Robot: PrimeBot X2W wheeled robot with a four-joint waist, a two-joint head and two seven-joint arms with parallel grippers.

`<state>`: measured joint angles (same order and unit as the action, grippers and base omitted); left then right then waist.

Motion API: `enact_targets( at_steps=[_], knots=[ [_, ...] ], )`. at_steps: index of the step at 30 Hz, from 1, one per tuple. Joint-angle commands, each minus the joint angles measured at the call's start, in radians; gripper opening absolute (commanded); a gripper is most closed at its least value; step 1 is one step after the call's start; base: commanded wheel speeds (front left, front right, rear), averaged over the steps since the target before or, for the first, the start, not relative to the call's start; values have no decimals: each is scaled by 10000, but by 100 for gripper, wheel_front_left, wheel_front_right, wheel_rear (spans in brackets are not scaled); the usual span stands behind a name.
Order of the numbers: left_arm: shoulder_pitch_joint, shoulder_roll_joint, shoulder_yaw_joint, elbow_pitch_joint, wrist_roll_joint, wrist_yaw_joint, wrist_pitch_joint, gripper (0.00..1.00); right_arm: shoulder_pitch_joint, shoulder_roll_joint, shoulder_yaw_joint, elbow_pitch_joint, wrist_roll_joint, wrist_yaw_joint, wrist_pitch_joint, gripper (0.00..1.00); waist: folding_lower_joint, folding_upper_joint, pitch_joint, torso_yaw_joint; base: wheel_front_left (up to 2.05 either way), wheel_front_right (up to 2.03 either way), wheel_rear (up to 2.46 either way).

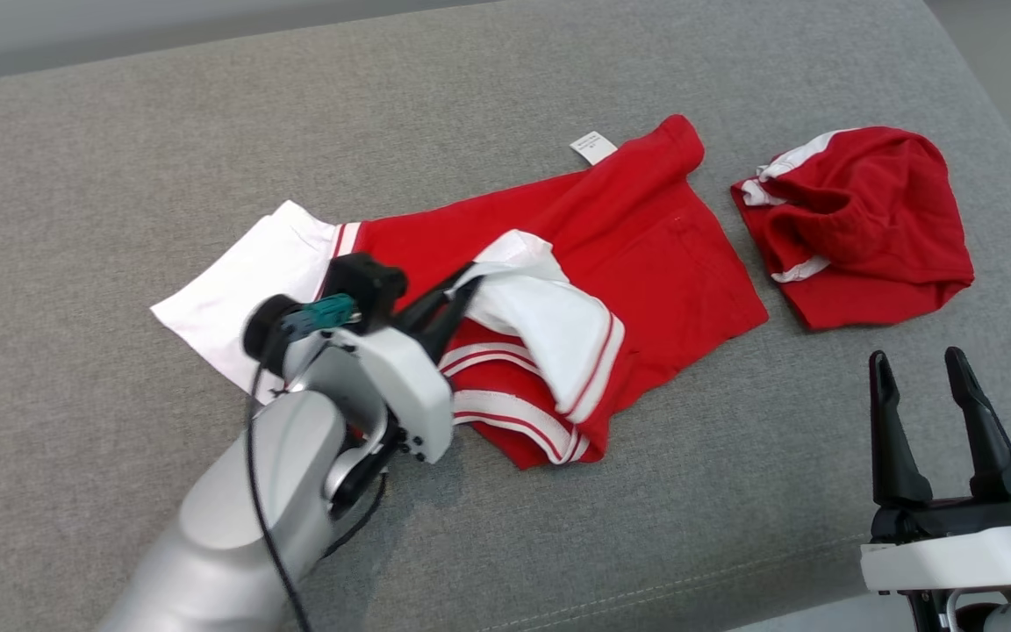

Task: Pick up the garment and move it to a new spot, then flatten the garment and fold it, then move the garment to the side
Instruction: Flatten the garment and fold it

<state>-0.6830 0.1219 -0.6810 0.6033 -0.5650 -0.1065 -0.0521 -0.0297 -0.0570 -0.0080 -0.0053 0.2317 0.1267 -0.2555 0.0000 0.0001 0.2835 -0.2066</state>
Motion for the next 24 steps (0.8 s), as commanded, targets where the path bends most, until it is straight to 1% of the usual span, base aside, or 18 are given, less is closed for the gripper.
enact_targets(
  at_steps=[1, 4, 7, 9, 11, 14, 16, 18, 19, 20, 21, 22, 24],
  knots=[
    [158, 455, 420, -408, -97, 158, -106, 0, 3, -81, 118, -206, 94, 40, -62, 100, 0, -1, -62, 168, 0, 0, 0],
    [1072, 1477, 953, -1856, -255, 720, -74, 0, 99, -83, -11, -209, 115, 40, -62, 100, 0, -1, -120, 479, 0, 0, 0],
    [2089, 2534, 1572, -3485, -433, 1394, 158, 0, 145, -104, -114, -213, 136, 40, -62, 100, 0, -1, -127, 801, 0, 0, 0],
    [2747, 3163, 2009, -4521, -571, 1861, 375, 0, 137, -150, -147, -185, 135, 40, -62, 100, 0, -1, -127, 990, 0, 0, 0],
    [3382, 3658, 2433, -5405, -790, 2247, 580, 0, 115, -205, -133, -154, 155, 40, -62, 100, 0, -1, -118, 1139, 0, 0, 0],
    [4265, 4135, 2994, -6249, -1161, 2684, 709, 0, 53, -284, -93, -101, 186, 40, -62, 100, 0, -1, -92, 1281, 0, 0, 0],
    [4786, 4204, 3267, -6494, -1444, 2882, 671, 0, 24, -329, -60, -52, 206, 40, -62, 100, 0, -1, -88, 1344, 0, 0, 0],
    [5228, 4151, 3430, -6553, -1746, 2976, 634, 0, -4, -380, -24, 9, 238, 40, -62, 100, 0, -1, -110, 1392, 0, 0, 0],
    [5412, 4109, 3447, -6502, -1888, 2982, 665, 18, -9, -404, -1, 40, 256, 40, -62, 100, 0, -1, -133, 1407, 0, 0, 0],
    [5539, 4028, 3490, -6456, -2012, 2994, 616, 71, -12, -431, 20, 69, 276, 40, -62, 100, 0, -1, -147, 1419, 0, 0, 0],
    [5617, 3959, 3499, -6398, -2067, 2991, 543, 100, -13, -455, 23, 97, 294, 40, -62, 100, 0, -1, -175, 1442, 0, 0, 0],
    [5699, 3782, 3526, -6283, -2179, 2962, 352, 100, -2, -502, 27, 144, 324, 40, -57, 100, 0, -1, -241, 1480, 0, 0, 0],
    [5741, 3654, 3595, -6159, -2198, 2983, 91, 100, -2, -551, 38, 171, 349, 40, -26, 100, 0, -1, -325, 1500, 0, 0, 0]
  ],
)
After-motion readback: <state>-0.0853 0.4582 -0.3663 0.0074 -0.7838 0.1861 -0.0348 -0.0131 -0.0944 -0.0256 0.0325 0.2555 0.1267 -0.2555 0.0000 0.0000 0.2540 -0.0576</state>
